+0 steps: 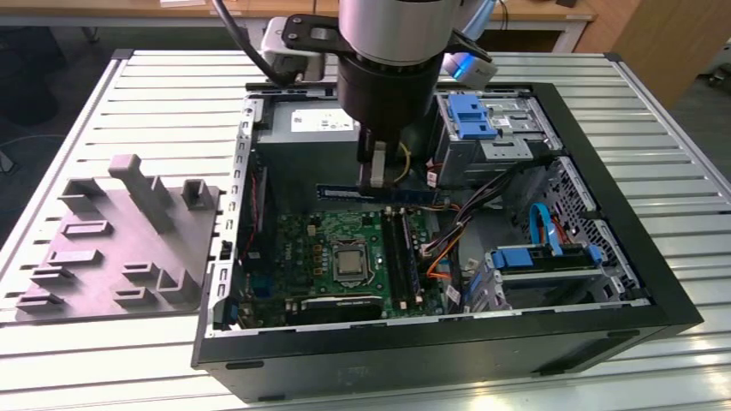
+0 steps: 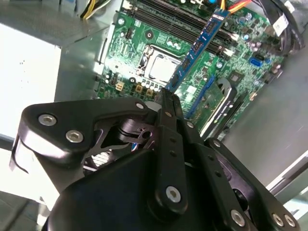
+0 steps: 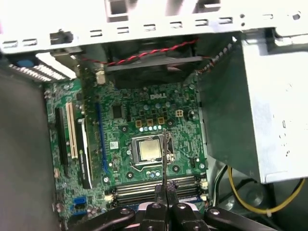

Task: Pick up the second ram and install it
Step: 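Insert the second ram into the second slot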

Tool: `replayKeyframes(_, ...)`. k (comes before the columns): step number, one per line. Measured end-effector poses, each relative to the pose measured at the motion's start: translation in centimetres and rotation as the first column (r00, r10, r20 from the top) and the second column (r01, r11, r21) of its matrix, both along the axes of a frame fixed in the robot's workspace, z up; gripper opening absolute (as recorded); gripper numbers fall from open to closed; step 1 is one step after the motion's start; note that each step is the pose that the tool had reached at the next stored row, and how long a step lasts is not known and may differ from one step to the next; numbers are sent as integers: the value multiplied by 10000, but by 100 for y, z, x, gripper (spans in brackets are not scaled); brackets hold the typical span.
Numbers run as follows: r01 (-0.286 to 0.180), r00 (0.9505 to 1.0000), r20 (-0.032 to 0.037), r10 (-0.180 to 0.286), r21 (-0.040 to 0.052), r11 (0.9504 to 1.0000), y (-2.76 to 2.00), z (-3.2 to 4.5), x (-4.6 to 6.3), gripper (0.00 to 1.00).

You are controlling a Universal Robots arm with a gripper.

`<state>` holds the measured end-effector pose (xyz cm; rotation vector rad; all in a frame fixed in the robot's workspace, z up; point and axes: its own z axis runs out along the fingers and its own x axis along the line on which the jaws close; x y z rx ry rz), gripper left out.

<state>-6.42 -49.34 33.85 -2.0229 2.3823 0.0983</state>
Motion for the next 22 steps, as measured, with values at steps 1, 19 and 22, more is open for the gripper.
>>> replayKeyframes(1,182,9998,0,-182,-1,9998,0,-1,0,11)
replayKeyframes(19,3388,9409,0,-3388,-1,9409,0,-12,0,11)
replayKeyframes(22,3890,9212,0,-3890,-1,9212,0,-13,0,11)
